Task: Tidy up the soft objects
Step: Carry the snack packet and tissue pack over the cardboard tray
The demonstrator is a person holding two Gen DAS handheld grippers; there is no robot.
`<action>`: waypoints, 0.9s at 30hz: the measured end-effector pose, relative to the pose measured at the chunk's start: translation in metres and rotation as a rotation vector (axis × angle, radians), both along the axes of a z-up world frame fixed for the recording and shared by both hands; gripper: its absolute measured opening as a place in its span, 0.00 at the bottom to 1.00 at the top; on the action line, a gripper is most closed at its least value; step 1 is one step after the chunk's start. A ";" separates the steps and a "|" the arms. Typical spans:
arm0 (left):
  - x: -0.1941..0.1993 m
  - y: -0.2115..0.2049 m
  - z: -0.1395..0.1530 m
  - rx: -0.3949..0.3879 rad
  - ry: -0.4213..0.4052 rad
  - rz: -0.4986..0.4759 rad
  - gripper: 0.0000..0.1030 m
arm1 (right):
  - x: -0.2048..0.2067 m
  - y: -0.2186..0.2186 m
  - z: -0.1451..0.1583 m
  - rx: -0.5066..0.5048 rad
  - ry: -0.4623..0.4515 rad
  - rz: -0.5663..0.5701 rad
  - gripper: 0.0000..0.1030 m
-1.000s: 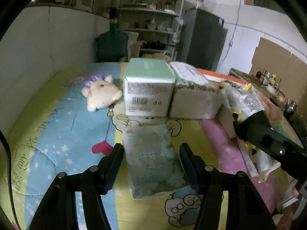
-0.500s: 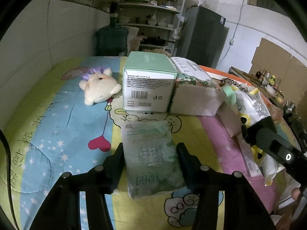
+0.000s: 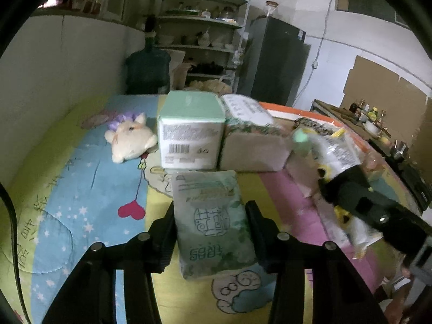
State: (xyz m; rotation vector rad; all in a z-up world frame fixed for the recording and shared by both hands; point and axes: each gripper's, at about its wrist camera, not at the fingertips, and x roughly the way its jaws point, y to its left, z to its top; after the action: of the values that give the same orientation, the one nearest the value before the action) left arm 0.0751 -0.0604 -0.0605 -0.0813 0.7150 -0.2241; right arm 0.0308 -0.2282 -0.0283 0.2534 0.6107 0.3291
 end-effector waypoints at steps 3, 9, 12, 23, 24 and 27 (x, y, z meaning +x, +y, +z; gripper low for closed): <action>-0.001 -0.004 0.009 -0.003 -0.021 -0.013 0.47 | -0.001 -0.001 0.002 0.000 -0.006 -0.005 0.44; 0.001 -0.018 0.024 -0.015 -0.050 -0.047 0.47 | -0.006 -0.012 0.008 0.000 -0.026 -0.040 0.44; 0.002 -0.027 0.030 -0.022 -0.064 -0.069 0.47 | -0.007 -0.020 0.012 0.003 -0.034 -0.061 0.44; 0.019 -0.062 0.058 -0.052 -0.112 -0.151 0.47 | -0.003 -0.053 0.024 -0.005 -0.053 -0.139 0.44; 0.022 -0.066 0.059 -0.054 -0.113 -0.157 0.47 | -0.003 -0.056 0.024 -0.005 -0.053 -0.144 0.44; 0.030 -0.076 0.064 -0.062 -0.117 -0.175 0.47 | 0.002 -0.064 0.026 -0.005 -0.052 -0.164 0.44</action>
State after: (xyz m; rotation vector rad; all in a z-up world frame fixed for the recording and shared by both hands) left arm 0.1053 -0.1368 0.0034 -0.0640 0.5991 -0.4149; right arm 0.0331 -0.2925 -0.0023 0.2878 0.5360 0.1755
